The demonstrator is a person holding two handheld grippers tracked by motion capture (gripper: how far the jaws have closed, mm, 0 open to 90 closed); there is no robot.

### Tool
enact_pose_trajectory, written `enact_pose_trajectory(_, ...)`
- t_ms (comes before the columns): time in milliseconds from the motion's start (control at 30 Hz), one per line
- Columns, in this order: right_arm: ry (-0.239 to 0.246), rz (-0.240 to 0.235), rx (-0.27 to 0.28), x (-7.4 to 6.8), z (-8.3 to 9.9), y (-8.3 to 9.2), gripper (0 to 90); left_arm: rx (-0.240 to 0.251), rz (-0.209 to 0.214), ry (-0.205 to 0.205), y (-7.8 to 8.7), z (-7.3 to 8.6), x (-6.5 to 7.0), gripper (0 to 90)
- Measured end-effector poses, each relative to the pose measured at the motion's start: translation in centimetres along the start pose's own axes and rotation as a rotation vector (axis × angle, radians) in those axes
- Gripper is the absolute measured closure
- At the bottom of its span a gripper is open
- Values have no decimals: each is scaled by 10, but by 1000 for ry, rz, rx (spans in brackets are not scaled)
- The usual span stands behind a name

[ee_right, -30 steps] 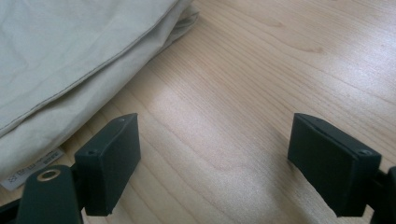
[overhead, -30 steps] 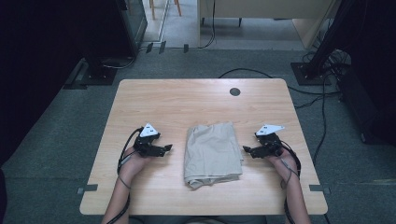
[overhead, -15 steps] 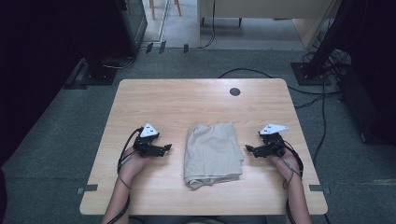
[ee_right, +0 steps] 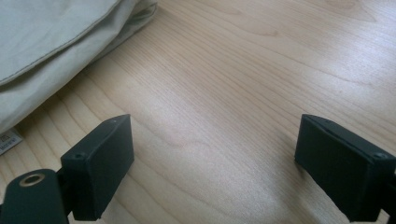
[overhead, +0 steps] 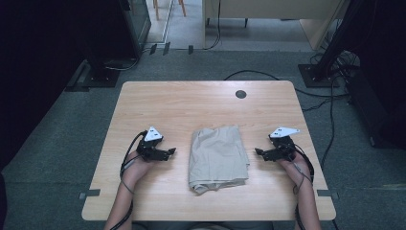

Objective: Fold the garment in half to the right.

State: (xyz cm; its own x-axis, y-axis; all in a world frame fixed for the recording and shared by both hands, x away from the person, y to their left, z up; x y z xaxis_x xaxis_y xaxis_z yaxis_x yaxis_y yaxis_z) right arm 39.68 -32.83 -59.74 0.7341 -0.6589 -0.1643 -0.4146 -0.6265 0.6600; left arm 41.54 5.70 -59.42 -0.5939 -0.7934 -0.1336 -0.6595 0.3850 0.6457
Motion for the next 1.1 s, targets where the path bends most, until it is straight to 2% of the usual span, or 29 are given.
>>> enact_pose_trajectory(67,1,1,2,1,0,1,112,-2,-11,-10,0,1,-1,212)
enact_pose_trajectory(500,-9,9,4,4,3,4,111,-3,-23,1,0,1,-4,212)
enact_pose_trajectory(1100,-13,16,5,5,4,5,111,-5,-26,0,0,2,-5,212)
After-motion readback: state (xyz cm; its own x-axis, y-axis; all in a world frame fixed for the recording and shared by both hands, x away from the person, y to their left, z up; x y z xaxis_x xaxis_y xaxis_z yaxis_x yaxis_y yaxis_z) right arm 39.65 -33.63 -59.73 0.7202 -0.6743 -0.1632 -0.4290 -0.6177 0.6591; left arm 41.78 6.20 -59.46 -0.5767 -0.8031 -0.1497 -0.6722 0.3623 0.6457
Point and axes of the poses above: each handheld gripper's, and its own axes: y roughly backward along the jaws, z roughly out of its underside, x roughly to its right, the point moved 10 cm from there along -y, roughly forward along the jaws, and after that the axes turned 13 degrees about -z, right-handed, at the moved point
